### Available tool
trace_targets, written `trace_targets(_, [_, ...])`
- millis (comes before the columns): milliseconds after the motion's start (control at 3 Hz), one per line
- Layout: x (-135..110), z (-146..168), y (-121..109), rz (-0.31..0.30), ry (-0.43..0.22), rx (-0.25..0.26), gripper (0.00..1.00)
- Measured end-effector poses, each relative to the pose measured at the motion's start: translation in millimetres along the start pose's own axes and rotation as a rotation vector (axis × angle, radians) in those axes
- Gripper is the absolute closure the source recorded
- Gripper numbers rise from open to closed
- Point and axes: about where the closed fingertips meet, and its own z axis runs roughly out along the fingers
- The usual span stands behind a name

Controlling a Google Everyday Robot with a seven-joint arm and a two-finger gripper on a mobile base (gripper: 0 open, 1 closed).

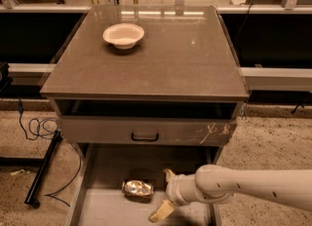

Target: Pick orange can from middle drawer and place on counter

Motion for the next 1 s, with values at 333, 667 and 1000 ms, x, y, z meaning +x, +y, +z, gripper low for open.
trace_targets(333, [13.2, 31.9, -0.1, 0.013, 0.002, -0.035, 0.0])
trace_targets(667, [4.8, 52.9, -13.5, 0.002, -0.036, -0.011, 0.0])
trace_targets(1000, [-6.8, 67.4, -19.1, 0.008, -0.086, 0.011, 0.0])
